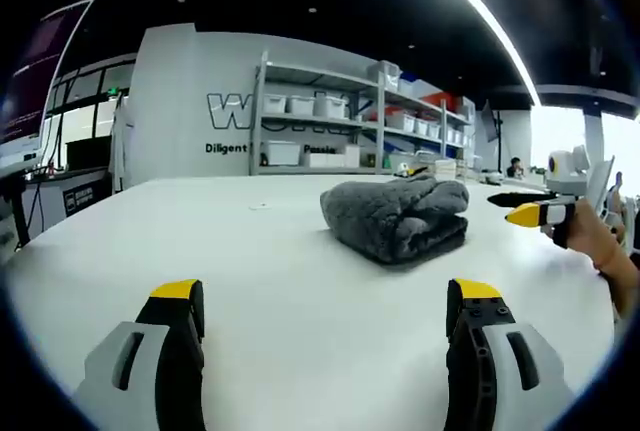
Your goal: Open the folded towel by lifting each exposed corner and separating the folded layers until the towel lies flat within the target outline without major curled edges
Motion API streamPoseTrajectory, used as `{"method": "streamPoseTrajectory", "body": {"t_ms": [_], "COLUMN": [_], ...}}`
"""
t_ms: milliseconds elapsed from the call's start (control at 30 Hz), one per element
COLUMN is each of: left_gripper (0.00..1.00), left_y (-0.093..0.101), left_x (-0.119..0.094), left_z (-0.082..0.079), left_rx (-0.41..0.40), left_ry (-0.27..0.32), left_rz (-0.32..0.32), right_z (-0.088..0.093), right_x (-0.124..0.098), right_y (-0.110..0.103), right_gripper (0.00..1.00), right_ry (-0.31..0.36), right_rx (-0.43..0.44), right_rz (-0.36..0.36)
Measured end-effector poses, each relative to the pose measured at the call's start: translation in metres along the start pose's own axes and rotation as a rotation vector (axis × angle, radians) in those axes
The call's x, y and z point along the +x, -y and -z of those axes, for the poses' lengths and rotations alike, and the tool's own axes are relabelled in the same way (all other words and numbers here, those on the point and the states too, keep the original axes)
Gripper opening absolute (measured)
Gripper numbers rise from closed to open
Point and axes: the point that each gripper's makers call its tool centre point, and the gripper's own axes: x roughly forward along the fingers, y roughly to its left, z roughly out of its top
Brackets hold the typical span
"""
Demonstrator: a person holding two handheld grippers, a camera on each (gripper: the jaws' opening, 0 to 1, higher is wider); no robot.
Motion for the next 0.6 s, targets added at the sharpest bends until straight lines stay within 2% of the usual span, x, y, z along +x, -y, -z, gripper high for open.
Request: {"method": "streamPoseTrajectory", "body": {"t_ms": [600], "left_gripper": [0.99], "left_y": [0.0001], "left_x": [0.0031], "left_z": [-0.0019], "left_rx": [-0.001], "left_ry": [0.004], "left_rz": [0.009], "right_z": [-0.0003], "right_x": [0.0091], "right_y": [0.009], "right_gripper": [1.0], "right_ry": [-0.015], "right_rx": [-0.005], "right_rz": [-0.006]}}
